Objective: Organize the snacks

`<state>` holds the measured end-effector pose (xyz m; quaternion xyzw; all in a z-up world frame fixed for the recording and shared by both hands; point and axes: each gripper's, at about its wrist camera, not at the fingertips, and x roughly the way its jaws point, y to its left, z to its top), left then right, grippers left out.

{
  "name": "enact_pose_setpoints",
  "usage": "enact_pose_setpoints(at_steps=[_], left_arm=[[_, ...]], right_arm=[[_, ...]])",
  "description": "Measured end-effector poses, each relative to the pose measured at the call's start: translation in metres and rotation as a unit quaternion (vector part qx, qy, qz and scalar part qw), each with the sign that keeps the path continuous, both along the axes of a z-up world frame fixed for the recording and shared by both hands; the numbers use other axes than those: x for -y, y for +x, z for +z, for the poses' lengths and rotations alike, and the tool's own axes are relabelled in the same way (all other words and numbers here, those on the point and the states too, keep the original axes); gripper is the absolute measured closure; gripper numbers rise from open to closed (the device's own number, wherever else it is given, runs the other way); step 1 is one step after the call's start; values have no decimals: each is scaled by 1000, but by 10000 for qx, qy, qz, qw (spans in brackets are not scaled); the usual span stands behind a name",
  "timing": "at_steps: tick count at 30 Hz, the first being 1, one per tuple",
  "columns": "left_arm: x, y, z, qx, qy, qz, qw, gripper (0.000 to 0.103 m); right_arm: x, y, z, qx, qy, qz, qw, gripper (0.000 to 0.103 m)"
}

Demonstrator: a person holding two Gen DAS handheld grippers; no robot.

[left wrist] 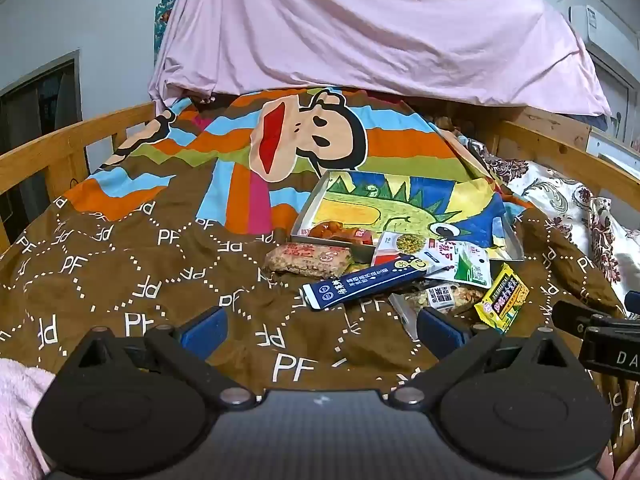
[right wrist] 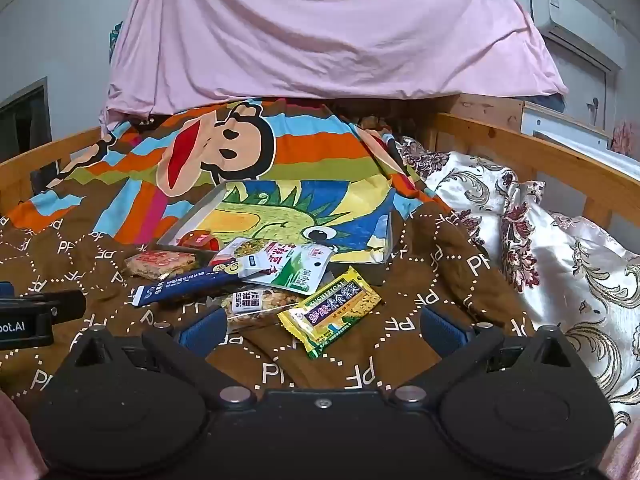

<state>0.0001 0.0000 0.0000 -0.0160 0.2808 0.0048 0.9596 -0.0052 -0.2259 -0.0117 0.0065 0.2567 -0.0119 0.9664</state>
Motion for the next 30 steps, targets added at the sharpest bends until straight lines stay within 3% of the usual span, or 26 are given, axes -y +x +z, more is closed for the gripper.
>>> enact_pose_setpoints(at_steps=[30], left_arm=[[-2, -1, -1, -33, -27, -26, 10000, 0]], right_arm=[[2, 1, -1, -83, 42, -30, 10000, 1]])
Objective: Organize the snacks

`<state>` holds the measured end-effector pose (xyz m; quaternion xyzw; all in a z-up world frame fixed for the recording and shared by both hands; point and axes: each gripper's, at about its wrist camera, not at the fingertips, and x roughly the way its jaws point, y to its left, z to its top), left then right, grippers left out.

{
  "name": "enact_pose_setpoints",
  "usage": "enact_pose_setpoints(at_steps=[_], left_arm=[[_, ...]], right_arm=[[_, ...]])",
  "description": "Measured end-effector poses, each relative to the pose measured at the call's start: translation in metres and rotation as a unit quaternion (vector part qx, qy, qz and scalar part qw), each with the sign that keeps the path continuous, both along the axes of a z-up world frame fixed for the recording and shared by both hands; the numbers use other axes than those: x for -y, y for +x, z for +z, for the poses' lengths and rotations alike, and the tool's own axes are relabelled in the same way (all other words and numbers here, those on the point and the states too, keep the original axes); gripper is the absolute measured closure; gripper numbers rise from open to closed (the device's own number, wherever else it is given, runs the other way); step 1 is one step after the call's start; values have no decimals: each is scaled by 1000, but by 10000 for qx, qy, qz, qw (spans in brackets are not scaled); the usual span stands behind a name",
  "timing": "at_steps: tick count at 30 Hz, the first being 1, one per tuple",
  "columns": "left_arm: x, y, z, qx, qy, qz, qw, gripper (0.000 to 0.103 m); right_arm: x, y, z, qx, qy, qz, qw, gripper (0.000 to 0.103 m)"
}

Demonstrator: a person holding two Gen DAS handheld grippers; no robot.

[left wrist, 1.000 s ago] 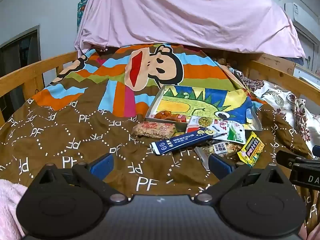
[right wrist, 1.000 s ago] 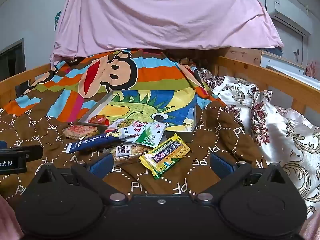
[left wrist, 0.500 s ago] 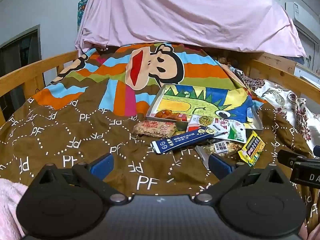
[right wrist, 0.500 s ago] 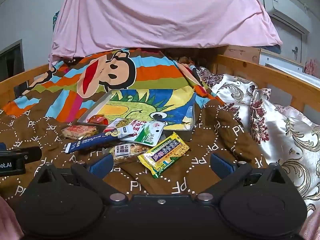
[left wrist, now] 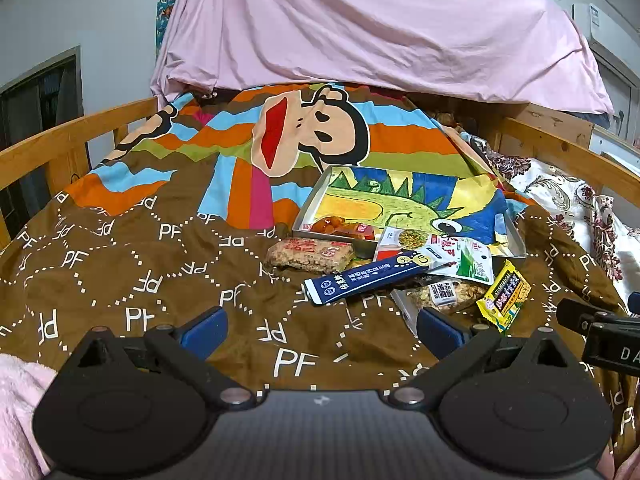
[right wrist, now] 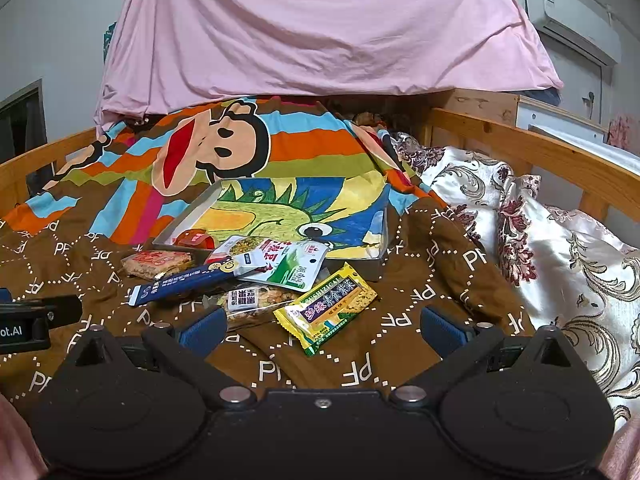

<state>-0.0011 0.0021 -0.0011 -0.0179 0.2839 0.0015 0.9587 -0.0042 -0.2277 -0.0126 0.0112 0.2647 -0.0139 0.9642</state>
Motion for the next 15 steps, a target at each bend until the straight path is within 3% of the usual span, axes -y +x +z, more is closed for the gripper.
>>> enact_pose_setpoints(at_steps=[15], left_arm=[[0, 0, 0, -9, 0, 3, 10000, 0]], right_arm=[[-3, 2, -1, -10, -2, -6, 10000, 1]])
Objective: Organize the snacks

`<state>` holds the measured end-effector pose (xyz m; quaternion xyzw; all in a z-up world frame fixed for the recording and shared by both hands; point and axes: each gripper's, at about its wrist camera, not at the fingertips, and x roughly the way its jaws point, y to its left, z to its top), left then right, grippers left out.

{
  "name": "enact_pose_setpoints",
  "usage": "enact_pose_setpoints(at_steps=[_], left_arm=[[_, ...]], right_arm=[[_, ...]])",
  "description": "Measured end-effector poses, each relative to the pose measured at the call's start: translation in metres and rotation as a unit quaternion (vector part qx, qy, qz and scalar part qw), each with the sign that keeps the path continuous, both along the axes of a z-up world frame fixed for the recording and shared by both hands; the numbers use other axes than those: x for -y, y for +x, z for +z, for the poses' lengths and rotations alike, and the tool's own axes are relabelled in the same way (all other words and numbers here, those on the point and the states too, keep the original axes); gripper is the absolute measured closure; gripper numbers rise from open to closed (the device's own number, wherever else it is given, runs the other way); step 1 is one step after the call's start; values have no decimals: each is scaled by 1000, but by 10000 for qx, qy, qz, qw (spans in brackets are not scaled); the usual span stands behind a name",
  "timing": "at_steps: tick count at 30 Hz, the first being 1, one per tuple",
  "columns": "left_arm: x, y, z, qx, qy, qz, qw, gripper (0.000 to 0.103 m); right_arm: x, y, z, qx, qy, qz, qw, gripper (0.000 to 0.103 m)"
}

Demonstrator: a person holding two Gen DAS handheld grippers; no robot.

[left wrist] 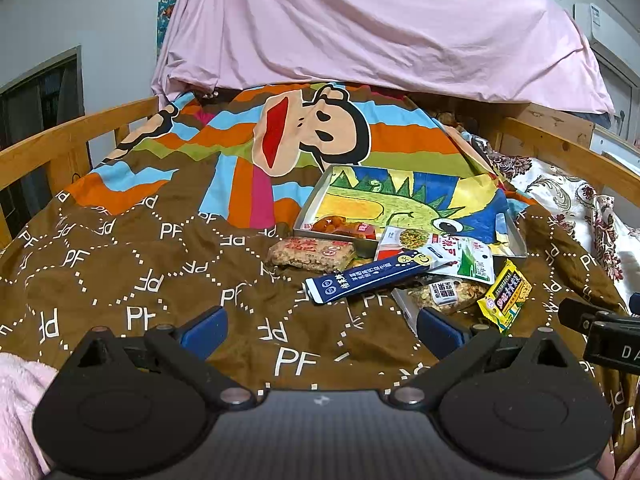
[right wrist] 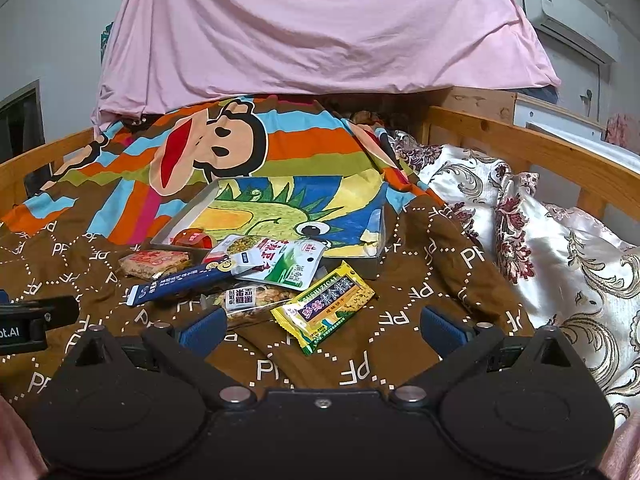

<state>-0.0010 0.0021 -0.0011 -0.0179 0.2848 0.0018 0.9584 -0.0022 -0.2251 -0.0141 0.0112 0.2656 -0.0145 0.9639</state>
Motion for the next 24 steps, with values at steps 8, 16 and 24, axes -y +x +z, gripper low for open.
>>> enact_pose_setpoints(at_steps=[8, 16, 24], left_arm=[[0, 0, 0, -2, 1, 4, 10000, 0], [1, 0, 0, -5, 0, 5, 10000, 0], [1, 0, 0, -7, 1, 6, 10000, 0]], right_arm=[[4, -2, 0, -1, -15, -15, 10000, 1], [4, -2, 1, -5, -10, -18, 10000, 1], [5, -2, 1, -9, -4, -15, 10000, 1]])
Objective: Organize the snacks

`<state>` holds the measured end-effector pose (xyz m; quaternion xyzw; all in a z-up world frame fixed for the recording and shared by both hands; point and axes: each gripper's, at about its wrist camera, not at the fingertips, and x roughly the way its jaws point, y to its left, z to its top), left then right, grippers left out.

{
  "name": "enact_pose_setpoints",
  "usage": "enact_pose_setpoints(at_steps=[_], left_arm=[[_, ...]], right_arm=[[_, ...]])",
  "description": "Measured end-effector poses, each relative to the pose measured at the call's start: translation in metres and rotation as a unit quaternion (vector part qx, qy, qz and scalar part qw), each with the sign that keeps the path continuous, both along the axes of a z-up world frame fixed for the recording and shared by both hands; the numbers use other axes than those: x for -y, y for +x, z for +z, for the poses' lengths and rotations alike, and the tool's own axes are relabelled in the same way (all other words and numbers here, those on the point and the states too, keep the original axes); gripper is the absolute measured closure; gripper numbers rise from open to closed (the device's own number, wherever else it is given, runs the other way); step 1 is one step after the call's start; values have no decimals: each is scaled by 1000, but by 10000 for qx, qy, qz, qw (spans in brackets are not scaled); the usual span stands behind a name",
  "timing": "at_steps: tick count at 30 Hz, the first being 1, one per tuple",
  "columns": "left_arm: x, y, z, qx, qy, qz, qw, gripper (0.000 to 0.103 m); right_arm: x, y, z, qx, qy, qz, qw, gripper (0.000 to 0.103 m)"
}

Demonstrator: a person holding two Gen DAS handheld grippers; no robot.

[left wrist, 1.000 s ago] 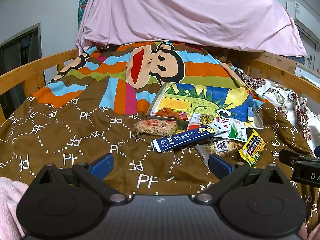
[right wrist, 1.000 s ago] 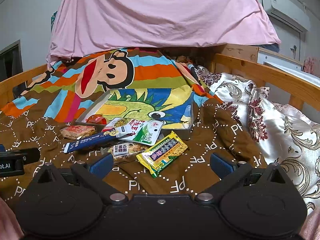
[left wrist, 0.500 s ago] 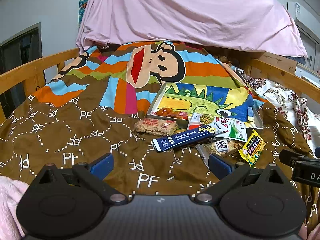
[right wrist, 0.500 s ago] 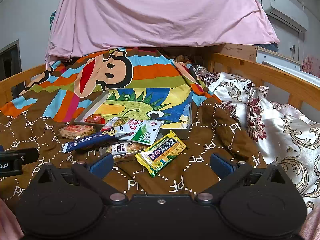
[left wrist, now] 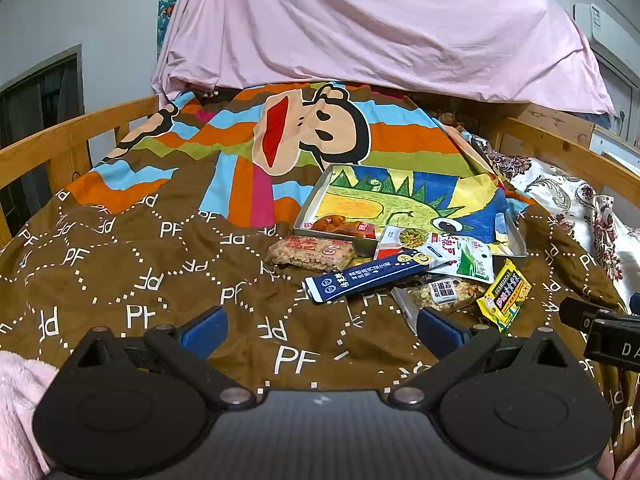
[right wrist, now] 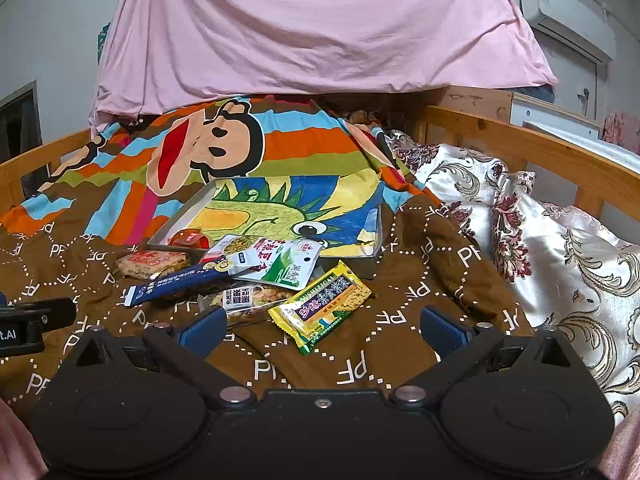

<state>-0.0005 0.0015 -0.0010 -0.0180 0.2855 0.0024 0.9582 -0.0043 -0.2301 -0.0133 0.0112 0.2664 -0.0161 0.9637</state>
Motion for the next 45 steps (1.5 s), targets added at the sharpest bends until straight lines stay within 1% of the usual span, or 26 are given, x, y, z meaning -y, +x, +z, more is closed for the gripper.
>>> enact_pose_setpoints(at_steps=[9, 15, 20, 24, 26, 29, 31, 33, 36, 38, 42, 45], left_arm=[[0, 1, -1, -13, 7, -3, 10000, 0], [-2, -1, -5, -35, 28, -17, 10000, 0], [0, 3, -5, -166, 55, -48, 9998, 0], [0, 16, -5, -424, 17, -117, 9990, 0], [0, 26, -6, -568, -41, -216, 9981, 0], [0, 42, -8, -646, -126, -445, 9968, 0], [3, 54, -9, -662, -83, -573, 9961, 0], [7, 67, -9, -656, 61, -732, 9951, 0], [14, 87, -9, -618, 367, -1188, 9903, 0], [19, 101, -10, -581, 533, -1552, 9847, 0], [27, 129, -18, -633, 676, -2263, 9696, 0], [29, 147, -25, -617, 709, -2644, 9598, 0]], right_arm=[[-1, 0, 2, -6, 9, 3, 10000, 1], [5, 1, -3, -40, 15, 14, 10000, 1], [0, 2, 1, -98, -63, 83, 9999, 1], [4, 7, 9, 47, -277, 232, 9993, 1], [9, 14, 13, 84, -343, 385, 9986, 1], [17, 28, 16, 133, -467, 586, 9971, 1], [22, 38, 17, 195, -539, 715, 9958, 1], [28, 50, 15, 170, -545, 796, 9952, 1], [37, 70, 8, -6, -310, 982, 9947, 1], [39, 84, 1, -299, -47, 1033, 9942, 1], [44, 107, -20, -988, 509, 1000, 9888, 1], [45, 120, -31, -1215, 710, 986, 9851, 0]])
